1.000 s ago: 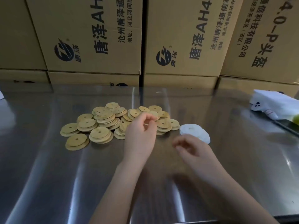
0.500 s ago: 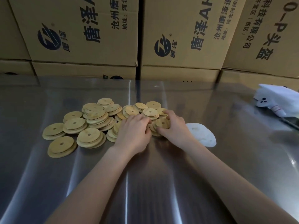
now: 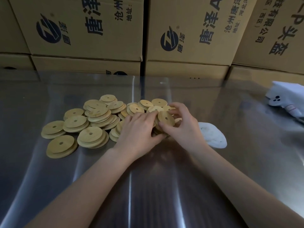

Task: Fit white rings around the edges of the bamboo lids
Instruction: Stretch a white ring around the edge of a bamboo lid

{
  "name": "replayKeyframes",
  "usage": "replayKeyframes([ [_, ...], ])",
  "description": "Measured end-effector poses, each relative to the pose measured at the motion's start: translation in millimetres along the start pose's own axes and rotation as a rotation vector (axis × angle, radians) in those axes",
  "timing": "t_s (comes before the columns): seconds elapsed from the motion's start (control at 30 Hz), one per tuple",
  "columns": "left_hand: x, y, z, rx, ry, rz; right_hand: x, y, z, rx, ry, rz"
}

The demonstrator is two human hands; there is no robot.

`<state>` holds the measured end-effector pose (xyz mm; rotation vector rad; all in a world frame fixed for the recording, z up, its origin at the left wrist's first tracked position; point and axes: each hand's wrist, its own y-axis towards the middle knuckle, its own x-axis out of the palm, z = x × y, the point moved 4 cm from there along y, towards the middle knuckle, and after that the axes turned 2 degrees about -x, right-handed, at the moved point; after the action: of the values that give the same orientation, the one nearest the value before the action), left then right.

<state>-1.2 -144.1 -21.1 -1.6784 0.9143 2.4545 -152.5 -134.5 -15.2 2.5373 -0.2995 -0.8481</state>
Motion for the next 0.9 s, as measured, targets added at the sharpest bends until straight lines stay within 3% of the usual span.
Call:
replayKeyframes([
  [0.23,-17,-18,1,-0.04,-0.242,0.042,0,-15,-16,-0.026,0.256,-0.056],
  [0.43,-27,-42,-4,-0.063,-0.555,0.042,2,-24,-25,-0.042,0.463,-0.266],
  [0.5,-29,-50,-8,-0.095,-0.649,0.053,-6,-20,-23,-0.04,0.492,-0.238],
  [0.57,-31,-55,-11,-0.139,-0.82,0.033,-24,-9,-13,0.0,0.394,-0.084],
  [0.67,-35,-60,-21,-0.207,-1.113,0.002,-56,5,17,0.172,-0.065,0.114],
  [0.8,-33,-63,-32,-0.401,-1.626,-0.084,-74,9,56,0.427,-0.454,-0.058],
  [0.9,-31,-65,-32,-0.525,-1.834,-0.212,-71,10,67,0.466,-0.603,-0.198],
])
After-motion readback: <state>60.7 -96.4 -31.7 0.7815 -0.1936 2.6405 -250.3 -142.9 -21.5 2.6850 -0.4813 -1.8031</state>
